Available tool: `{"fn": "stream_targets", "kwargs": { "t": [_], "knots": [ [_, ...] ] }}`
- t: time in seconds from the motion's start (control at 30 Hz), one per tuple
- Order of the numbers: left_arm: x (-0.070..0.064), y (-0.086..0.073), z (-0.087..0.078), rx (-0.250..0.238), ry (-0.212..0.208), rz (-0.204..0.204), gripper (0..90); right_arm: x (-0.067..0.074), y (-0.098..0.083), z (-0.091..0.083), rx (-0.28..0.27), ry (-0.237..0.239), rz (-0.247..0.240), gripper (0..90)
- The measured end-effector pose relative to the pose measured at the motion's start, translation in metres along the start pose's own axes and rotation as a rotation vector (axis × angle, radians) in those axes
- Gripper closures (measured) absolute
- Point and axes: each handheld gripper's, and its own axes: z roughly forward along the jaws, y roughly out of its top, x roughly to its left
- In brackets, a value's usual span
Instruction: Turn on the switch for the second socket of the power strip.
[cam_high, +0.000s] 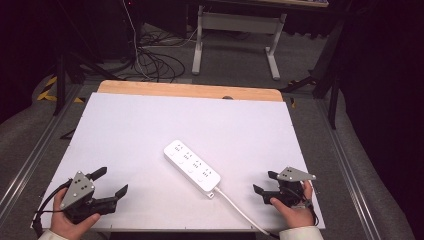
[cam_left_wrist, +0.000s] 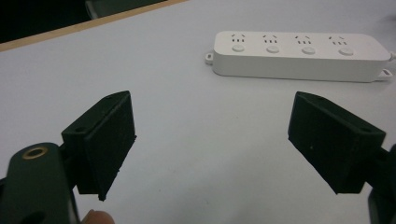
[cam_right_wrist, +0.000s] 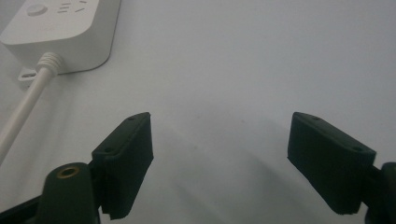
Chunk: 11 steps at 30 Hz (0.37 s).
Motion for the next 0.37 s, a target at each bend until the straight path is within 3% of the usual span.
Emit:
{"fn": "stream_targets", "kwargs": {
  "t": [0.17, 0.27, 0.37],
  "knots": [
    [0.0031, 0.0003, 0.0037, 0.007, 0.008, -0.019, 15.3, 0.0002, 0.0008, 0.0005, 0.003, -0.019, -0.004, 24.5],
    [0.0037, 0.0001, 0.0071, 0.012, 0.01, -0.029, 15.4, -0.0004, 0.0023, -0.0008, 0.005, -0.027, 0.061, 31.1],
    [0.0037, -0.0001, 0.0076, 0.014, 0.008, -0.027, 15.3, -0.0015, 0.002, -0.0014, -0.01, -0.037, 0.037, 29.8]
  ]
}}
